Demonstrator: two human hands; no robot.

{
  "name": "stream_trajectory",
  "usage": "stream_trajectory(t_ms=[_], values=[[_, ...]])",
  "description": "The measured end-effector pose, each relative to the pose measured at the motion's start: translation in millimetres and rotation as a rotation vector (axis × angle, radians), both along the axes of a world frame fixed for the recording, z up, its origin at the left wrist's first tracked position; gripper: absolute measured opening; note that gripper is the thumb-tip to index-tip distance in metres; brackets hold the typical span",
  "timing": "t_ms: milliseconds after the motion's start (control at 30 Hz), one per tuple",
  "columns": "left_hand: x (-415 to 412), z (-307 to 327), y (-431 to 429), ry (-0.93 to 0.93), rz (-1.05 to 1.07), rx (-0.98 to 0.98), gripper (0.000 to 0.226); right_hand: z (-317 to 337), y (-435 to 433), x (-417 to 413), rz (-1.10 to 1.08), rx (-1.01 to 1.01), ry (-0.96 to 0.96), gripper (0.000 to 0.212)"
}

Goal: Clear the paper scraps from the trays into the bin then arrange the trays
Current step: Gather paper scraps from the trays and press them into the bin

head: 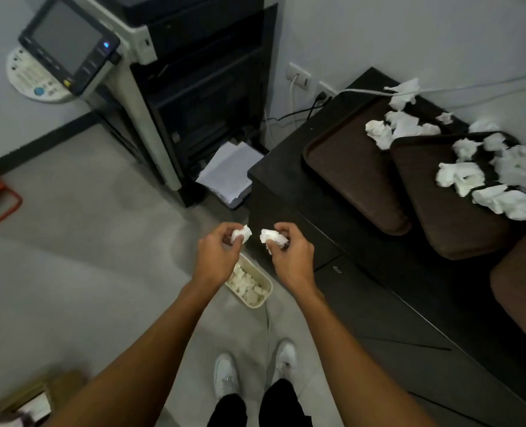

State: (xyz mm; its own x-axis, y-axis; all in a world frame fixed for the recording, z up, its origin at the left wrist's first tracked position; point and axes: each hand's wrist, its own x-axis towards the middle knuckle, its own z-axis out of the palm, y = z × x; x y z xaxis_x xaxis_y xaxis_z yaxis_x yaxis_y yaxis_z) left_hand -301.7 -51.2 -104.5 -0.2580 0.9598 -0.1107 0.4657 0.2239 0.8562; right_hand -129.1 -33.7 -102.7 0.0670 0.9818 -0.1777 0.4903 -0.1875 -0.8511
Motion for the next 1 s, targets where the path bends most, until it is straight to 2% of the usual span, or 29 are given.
stream_trajectory(t_ms=[300,433,667,1000], values=[[-8,-102,-6,0.009,0.099,-0.131,0.015,-94,13,-2,0.104,-0.169,-0.026,0.021],[-6,-153,-5,-0.003,0.163,-0.187,0.021,-149,21,-3,0.145,-0.198,-0.060,0.020],[-8,-240,3,-0.047,0.217,-0.230,0.015,-245,31,-9,0.179,-0.226,-0.142,0.021],[-21,-361,8,-0.044,0.227,-0.262,0.006,-365,38,-19,0.097,-0.296,-0.112,0.028]])
